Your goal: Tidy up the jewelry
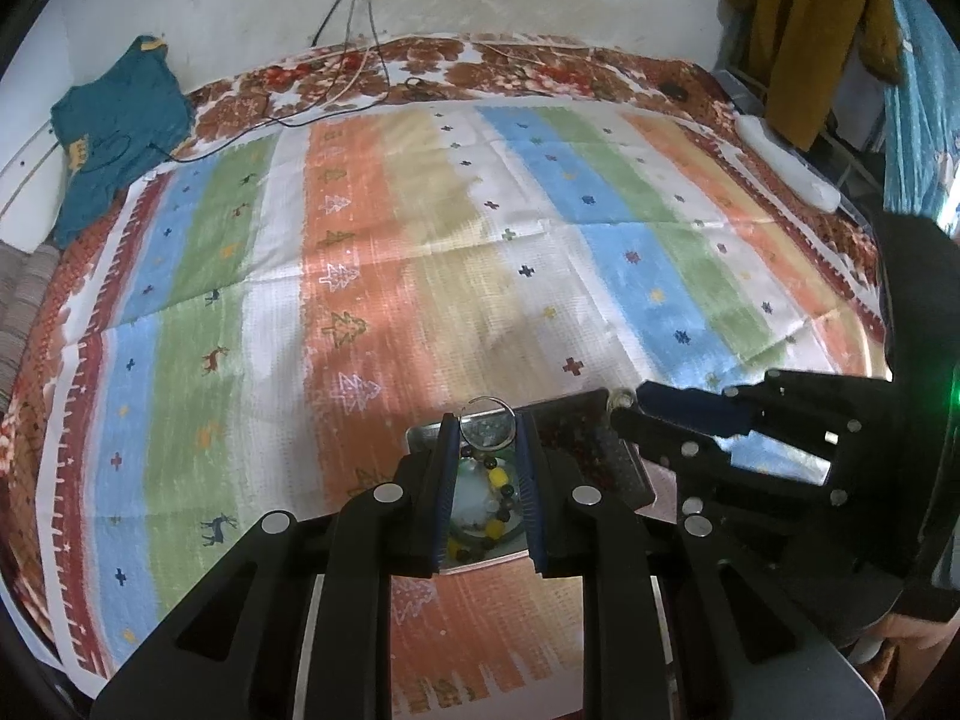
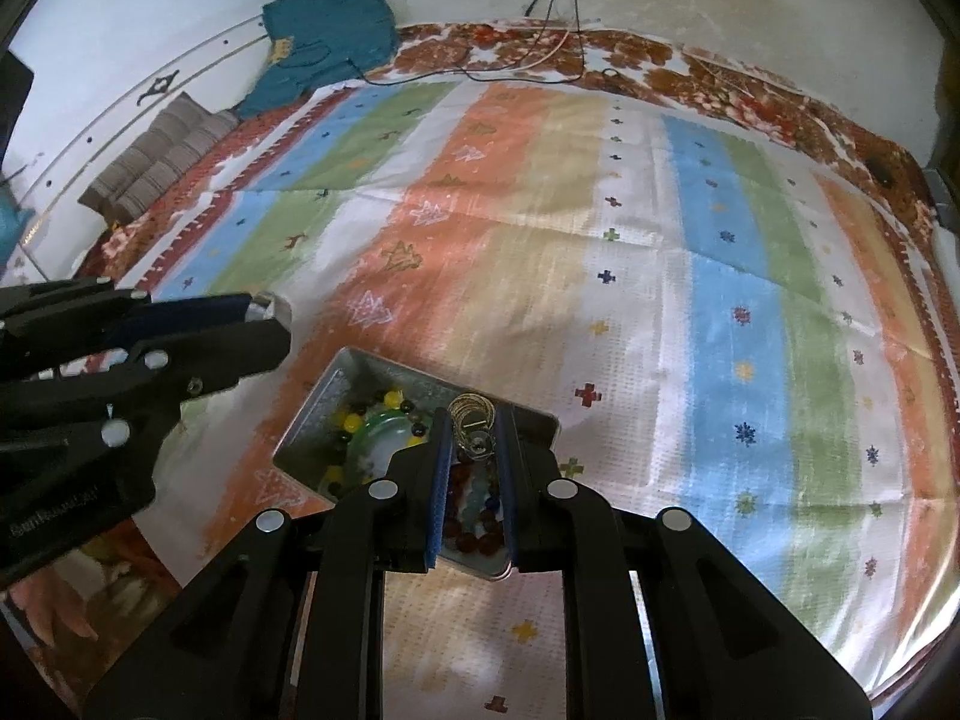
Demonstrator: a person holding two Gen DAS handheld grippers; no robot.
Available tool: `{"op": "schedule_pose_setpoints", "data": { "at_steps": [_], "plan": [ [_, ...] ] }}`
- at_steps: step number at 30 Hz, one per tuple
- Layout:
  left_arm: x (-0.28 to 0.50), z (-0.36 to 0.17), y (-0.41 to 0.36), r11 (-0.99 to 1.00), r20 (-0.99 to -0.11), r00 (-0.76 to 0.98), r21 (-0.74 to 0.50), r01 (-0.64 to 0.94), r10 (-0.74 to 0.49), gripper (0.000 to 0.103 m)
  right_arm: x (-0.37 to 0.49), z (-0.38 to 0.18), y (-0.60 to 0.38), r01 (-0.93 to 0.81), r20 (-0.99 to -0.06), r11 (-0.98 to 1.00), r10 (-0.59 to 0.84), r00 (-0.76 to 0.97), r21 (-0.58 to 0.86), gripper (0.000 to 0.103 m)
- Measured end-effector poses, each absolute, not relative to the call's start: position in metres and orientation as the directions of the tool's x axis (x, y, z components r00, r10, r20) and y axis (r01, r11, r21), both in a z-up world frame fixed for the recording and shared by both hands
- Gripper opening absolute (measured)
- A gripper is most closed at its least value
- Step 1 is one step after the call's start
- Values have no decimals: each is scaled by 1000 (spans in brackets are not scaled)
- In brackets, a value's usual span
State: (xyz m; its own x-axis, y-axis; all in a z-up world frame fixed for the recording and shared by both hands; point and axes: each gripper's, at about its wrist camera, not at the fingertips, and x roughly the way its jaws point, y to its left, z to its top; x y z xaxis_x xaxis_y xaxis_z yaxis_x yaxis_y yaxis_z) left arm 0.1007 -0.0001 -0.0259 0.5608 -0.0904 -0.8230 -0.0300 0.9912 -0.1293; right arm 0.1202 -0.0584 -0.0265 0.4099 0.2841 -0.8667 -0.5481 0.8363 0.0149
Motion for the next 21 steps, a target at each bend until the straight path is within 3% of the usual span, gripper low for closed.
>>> {"op": "schedule_pose_setpoints", "data": {
  "at_steps": [2, 8, 13, 17, 21],
  "plan": [
    [101, -25, 2, 989, -821, 562, -142, -38, -97, 22, 118, -25, -58, -547, -863, 837, 276, 423, 0, 33],
    [101, -23, 7, 986, -819, 565, -160, -53, -103, 27, 116, -23, -63, -534, -861, 845, 266, 434, -8, 38],
    [88, -22, 9, 986, -814, 572, -158, -56, -98, 35, 107, -15, -75, -512, -846, 859, 267, 462, -8, 51],
    [75, -22, 11, 984, -810, 576, -167, -55, -105, 49, 100, -4, -83, -503, -824, 864, 293, 485, 11, 60],
    [64, -21, 13, 985, -803, 588, -165, -54, -102, 57, 98, 16, -88, -483, -782, 875, 301, 546, -1, 72]
  ]
}}
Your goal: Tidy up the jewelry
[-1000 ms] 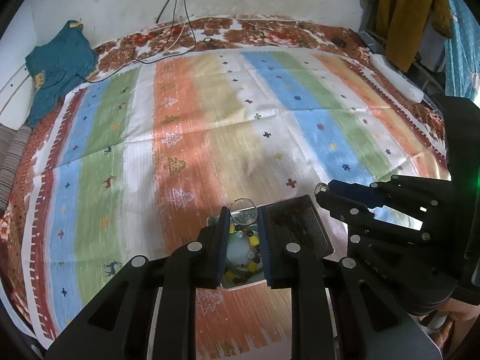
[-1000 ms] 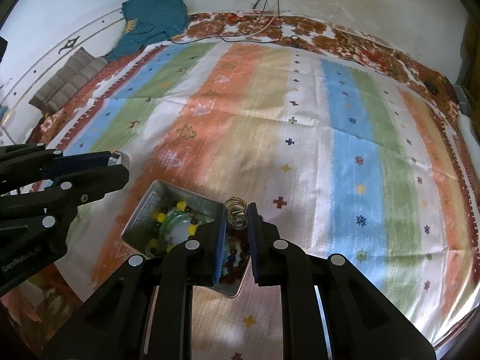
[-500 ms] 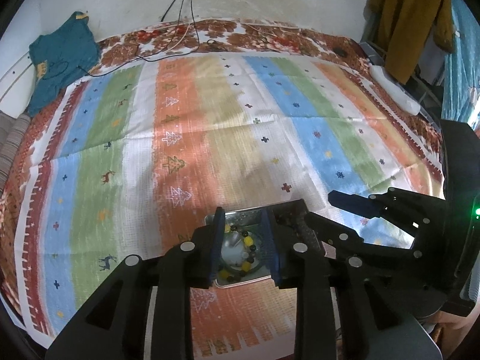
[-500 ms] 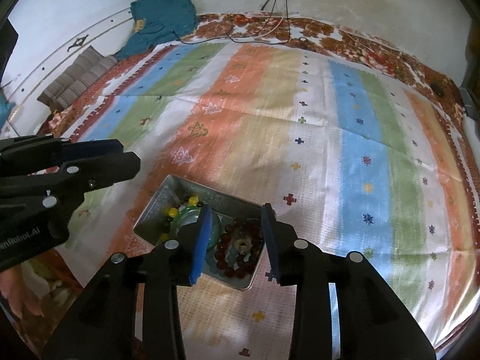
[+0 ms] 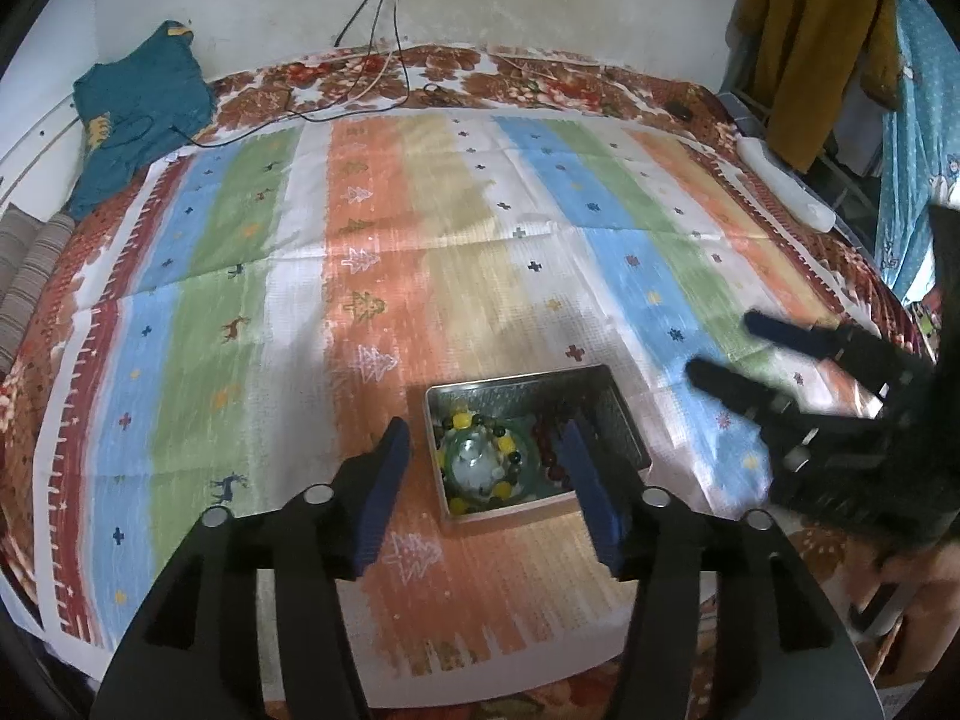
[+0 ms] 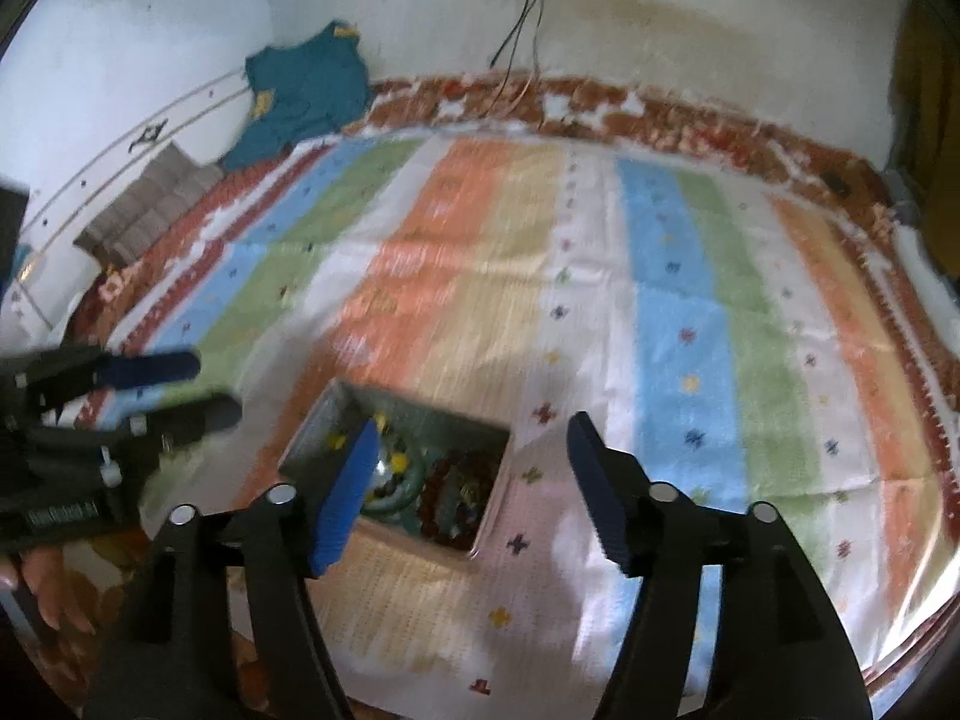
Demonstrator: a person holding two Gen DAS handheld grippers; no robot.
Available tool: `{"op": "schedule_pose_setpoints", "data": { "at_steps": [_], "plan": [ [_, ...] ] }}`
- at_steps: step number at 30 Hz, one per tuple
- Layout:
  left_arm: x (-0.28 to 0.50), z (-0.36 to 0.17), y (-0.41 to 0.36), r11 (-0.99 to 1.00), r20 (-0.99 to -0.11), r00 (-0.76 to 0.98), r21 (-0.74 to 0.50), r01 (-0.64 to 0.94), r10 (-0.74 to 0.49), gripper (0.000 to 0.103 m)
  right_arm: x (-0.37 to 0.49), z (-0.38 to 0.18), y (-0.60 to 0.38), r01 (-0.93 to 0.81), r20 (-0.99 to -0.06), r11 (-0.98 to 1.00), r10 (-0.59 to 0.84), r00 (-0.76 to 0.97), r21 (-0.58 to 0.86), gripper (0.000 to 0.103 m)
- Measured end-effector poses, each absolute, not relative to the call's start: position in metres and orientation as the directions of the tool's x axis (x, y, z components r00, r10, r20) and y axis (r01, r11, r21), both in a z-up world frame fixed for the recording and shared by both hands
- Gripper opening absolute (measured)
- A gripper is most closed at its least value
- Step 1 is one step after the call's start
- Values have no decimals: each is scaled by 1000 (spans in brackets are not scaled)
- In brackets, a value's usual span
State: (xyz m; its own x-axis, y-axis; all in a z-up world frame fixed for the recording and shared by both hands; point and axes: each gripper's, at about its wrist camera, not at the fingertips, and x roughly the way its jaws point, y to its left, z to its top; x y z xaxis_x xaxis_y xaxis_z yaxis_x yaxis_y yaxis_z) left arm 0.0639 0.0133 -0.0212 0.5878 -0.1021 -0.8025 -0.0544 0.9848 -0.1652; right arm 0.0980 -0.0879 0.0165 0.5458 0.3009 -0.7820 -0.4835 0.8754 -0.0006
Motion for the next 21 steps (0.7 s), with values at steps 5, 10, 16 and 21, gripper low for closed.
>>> {"op": "schedule_pose_setpoints", "data": {
  "at_steps": [5, 10, 16, 21],
  "plan": [
    [61, -23, 13, 986, -805, 585, -158, -56, -96, 60, 100, 33, -90, -497, -764, 867, 340, 548, 29, 73],
    [59, -23, 12, 987, -802, 590, -150, -51, -91, 65, 97, 28, -91, -494, -781, 870, 313, 541, 7, 73],
    [48, -18, 13, 989, -776, 626, -141, -53, -77, 74, 83, 25, -96, -496, -793, 868, 298, 531, -6, 75],
    [46, -17, 12, 990, -771, 633, -135, -51, -72, 88, 71, 20, -99, -506, -799, 862, 295, 524, -14, 81]
  ]
}}
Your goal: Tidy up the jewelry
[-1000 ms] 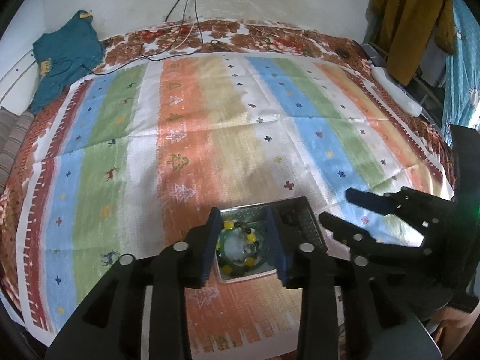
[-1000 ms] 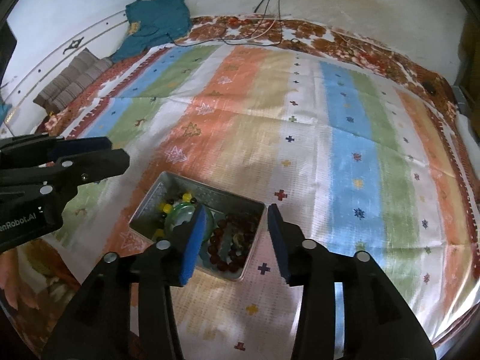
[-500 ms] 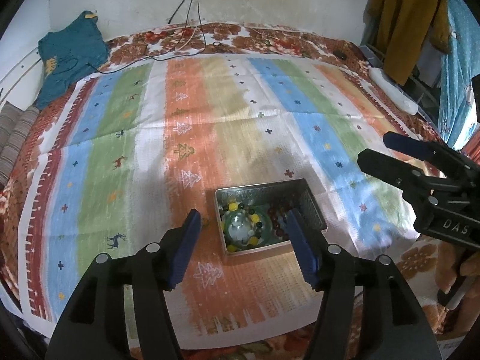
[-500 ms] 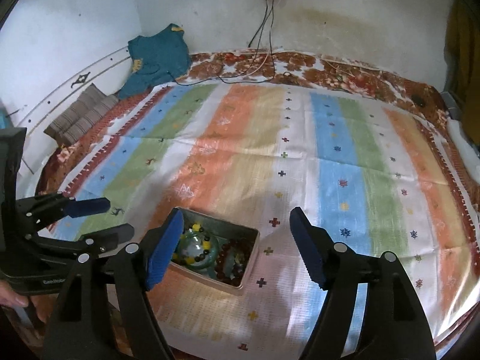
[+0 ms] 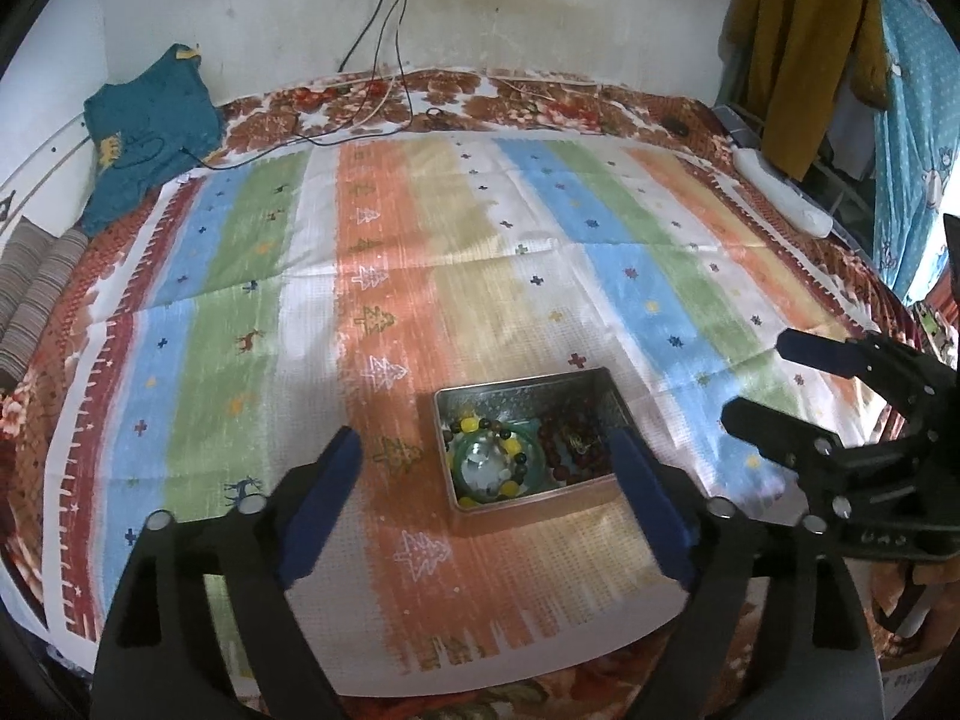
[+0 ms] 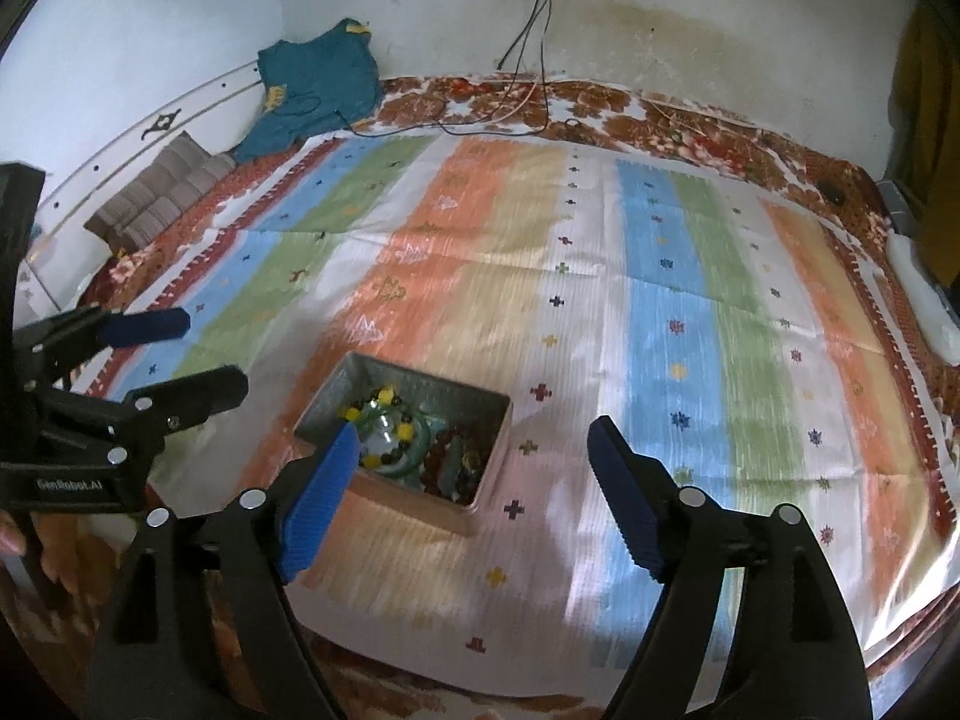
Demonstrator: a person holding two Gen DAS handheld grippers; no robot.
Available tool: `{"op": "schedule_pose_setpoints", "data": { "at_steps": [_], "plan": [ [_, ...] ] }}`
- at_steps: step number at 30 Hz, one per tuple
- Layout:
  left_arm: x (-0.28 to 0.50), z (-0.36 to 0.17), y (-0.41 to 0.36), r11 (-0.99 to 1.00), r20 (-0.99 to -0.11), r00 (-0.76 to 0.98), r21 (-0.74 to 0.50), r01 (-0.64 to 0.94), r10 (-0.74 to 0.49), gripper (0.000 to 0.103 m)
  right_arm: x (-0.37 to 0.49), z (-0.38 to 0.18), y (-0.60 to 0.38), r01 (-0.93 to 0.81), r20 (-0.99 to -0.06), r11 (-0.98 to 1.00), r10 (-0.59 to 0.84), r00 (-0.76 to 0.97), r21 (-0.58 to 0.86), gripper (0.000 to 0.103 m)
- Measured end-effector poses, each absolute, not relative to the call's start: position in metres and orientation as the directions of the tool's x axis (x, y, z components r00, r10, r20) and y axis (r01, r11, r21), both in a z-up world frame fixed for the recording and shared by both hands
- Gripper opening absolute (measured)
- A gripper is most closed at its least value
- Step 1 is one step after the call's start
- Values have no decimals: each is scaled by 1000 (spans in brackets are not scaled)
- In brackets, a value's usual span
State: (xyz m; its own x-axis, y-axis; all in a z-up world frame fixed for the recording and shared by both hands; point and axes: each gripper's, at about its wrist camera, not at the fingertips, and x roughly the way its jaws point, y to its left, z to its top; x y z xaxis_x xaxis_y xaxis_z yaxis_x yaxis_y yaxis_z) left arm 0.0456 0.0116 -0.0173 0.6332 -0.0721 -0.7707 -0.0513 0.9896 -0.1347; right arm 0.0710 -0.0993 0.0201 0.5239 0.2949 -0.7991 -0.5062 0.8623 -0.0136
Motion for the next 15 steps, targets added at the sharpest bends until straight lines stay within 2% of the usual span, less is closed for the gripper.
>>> {"op": "schedule_pose_setpoints", "data": {
  "at_steps": [5, 15],
  "plan": [
    [40, -17, 8, 992, -767, 640, -109, -56, -48, 97, 59, 21, -104, -521, -793, 854, 320, 519, 4, 91],
    [31, -18, 6, 992, -772, 634, -112, -66, -45, 97, 37, 22, -110, -521, -771, 853, 306, 558, -38, 97]
  ]
}}
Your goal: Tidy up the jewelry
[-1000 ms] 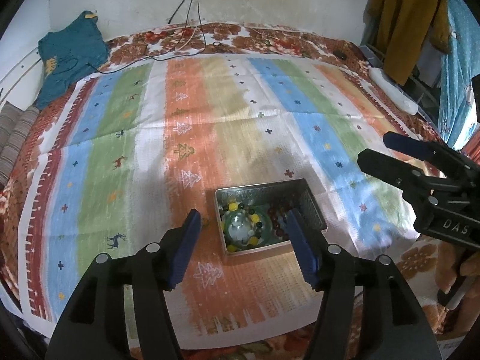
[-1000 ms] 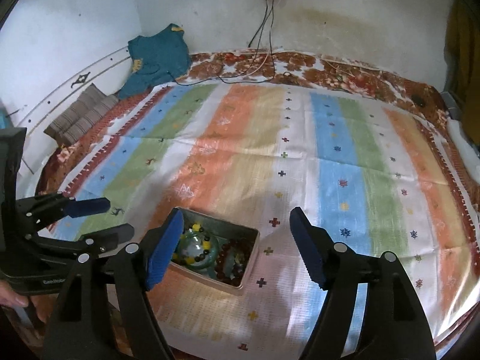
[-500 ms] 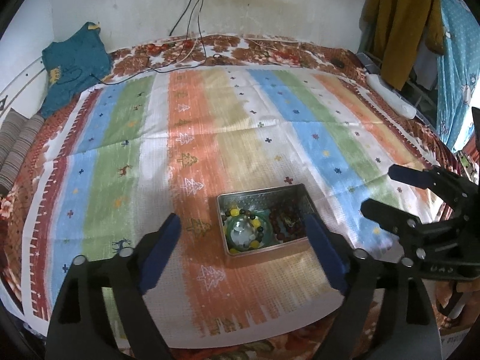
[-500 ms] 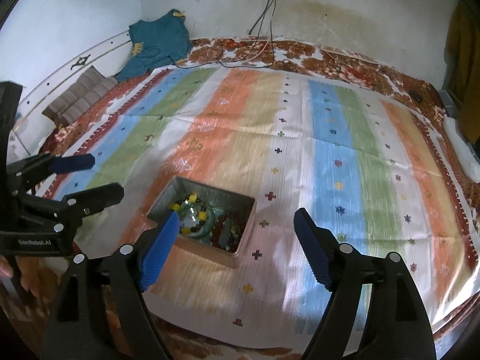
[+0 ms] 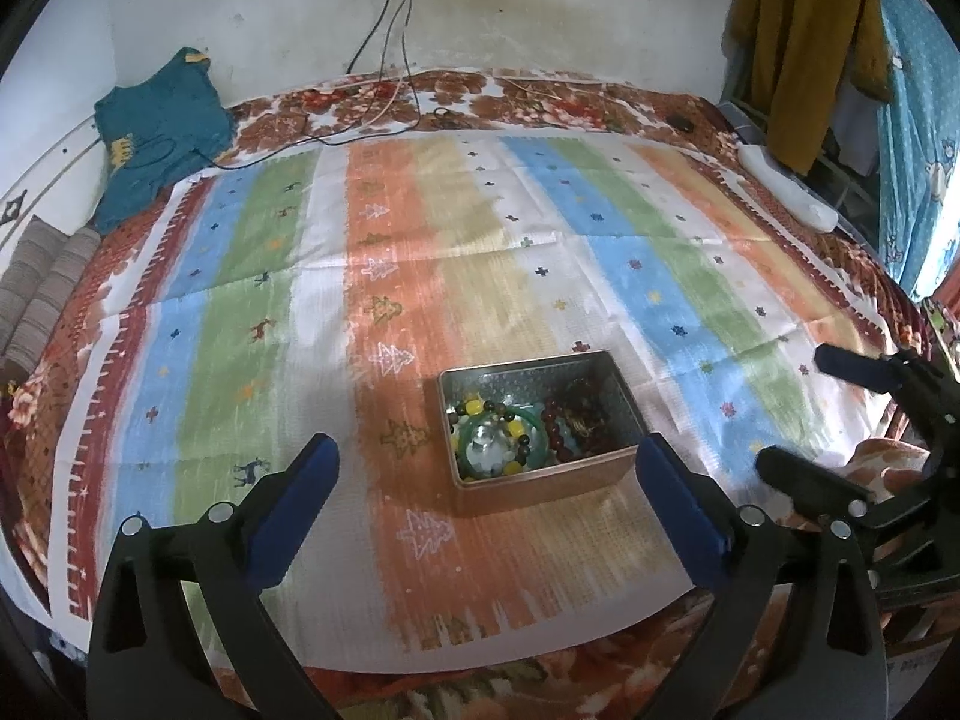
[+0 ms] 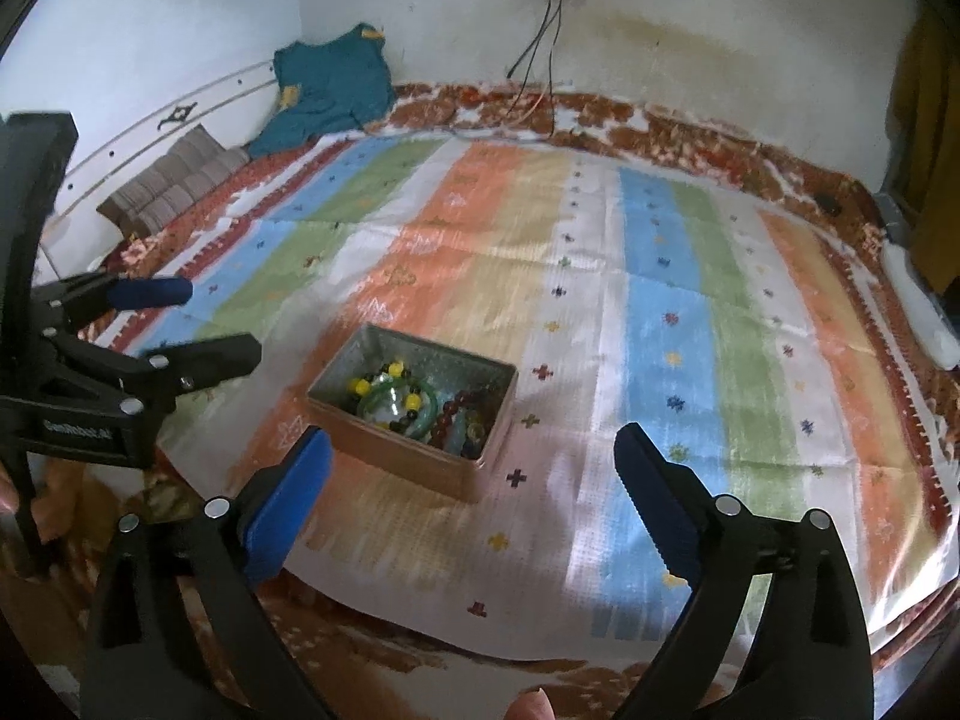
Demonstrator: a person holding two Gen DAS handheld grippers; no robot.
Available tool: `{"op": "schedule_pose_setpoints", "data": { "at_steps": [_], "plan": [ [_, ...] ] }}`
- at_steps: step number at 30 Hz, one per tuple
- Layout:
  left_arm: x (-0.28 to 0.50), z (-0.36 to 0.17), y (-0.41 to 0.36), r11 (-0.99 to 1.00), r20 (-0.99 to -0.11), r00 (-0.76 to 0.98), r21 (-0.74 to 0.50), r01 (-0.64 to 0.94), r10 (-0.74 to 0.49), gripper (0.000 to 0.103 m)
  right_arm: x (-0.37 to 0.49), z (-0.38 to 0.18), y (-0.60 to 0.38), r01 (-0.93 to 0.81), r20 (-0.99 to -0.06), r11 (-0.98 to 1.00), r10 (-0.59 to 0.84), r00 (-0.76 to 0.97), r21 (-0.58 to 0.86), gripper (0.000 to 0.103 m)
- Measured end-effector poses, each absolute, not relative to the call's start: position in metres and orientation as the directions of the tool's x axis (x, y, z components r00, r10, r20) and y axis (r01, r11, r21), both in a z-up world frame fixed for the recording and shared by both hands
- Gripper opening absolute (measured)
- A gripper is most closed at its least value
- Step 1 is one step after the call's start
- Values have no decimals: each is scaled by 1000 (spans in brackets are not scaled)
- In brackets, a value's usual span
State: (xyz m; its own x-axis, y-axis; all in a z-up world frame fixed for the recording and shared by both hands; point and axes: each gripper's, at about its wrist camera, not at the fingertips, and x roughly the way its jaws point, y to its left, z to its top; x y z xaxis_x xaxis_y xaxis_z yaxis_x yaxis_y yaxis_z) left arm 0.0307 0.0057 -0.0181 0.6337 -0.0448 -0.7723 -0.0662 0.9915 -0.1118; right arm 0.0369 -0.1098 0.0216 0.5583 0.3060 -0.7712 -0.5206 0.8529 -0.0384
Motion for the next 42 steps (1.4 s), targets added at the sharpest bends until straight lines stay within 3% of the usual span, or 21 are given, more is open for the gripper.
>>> {"op": "schedule_pose_setpoints", "data": {
  "at_steps": [6, 13, 42],
  "plan": [
    [22, -19, 4, 991, -770, 636, -121, -65, -52, 97, 34, 21, -113, -510, -765, 859, 299, 570, -44, 97],
    [11, -14, -11, 999, -745, 667, -19, -43, 14, 97, 27, 22, -116, -502, -750, 863, 301, 590, -49, 97],
    [-10, -7, -19, 998, -681, 732, -66, -12, -36, 97, 6, 33, -131, -497, -690, 868, 362, 626, 5, 97]
  ]
}}
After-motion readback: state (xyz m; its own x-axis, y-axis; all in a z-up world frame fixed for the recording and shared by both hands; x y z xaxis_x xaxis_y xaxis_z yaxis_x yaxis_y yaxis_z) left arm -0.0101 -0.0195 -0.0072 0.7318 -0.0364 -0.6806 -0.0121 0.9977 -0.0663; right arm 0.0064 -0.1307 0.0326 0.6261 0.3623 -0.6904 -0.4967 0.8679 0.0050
